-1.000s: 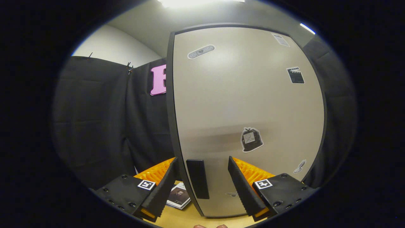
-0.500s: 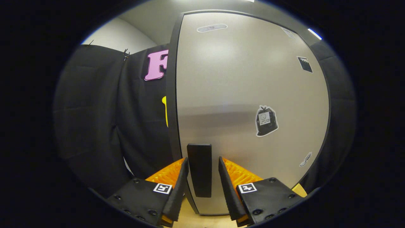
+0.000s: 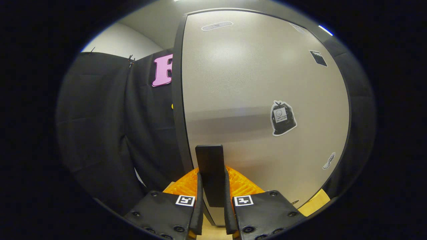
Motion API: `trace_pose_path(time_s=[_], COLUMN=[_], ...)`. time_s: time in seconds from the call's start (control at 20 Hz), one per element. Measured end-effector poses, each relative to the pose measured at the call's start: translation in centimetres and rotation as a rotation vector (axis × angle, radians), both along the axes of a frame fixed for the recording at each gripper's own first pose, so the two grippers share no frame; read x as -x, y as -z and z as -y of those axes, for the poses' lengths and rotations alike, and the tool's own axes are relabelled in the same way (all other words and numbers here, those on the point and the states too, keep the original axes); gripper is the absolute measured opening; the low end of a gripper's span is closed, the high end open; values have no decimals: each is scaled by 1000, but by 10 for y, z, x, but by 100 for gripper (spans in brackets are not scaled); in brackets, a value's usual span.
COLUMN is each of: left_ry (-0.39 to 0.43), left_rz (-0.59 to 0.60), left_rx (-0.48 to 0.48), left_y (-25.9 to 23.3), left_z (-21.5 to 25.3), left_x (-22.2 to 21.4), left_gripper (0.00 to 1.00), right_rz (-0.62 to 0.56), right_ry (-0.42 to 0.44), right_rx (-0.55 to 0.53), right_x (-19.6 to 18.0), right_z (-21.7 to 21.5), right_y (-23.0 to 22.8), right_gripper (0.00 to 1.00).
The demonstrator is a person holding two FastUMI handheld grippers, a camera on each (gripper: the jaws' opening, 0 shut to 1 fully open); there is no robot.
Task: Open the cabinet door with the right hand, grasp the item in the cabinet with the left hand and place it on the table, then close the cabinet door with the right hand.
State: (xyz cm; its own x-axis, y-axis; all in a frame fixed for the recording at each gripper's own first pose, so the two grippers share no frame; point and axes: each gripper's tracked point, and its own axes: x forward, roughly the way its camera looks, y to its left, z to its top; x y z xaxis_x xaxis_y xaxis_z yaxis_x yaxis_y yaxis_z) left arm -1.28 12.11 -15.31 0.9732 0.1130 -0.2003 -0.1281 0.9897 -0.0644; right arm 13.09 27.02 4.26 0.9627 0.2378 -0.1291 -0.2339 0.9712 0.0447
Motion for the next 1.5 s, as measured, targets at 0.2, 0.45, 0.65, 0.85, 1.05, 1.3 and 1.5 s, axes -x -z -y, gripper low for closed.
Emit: trace_pose_path(time_s=[0.2,0.45,0.65,0.85,1.05,1.3,1.5], left_ry=[-11,-8,-3,29,80,146,198], left_rz=[-28,-14,-16,-15,-12,7,12], left_rx=[-12,12,-10,35,21,20,0], left_y=[10,3,3,1,-2,-16,-19], left_z=[-2,6,15,37,58,87,112], left_x=[2,6,7,6,-7,-24,-37], left_gripper=[94,94,92,92,92,94,94], right_rz=[17,17,11,-4,-11,-29,-26], right_ry=[-77,-155,-227,-306,-343,-346,-310], right_rx=[-2,16,7,-35,-33,-34,-39], right_x=[6,30,50,83,96,105,121], right_z=[-2,2,11,25,45,70,90], right_y=[-2,-6,-7,-8,-9,-7,-8], right_gripper=[14,13,14,13,10,14,14])
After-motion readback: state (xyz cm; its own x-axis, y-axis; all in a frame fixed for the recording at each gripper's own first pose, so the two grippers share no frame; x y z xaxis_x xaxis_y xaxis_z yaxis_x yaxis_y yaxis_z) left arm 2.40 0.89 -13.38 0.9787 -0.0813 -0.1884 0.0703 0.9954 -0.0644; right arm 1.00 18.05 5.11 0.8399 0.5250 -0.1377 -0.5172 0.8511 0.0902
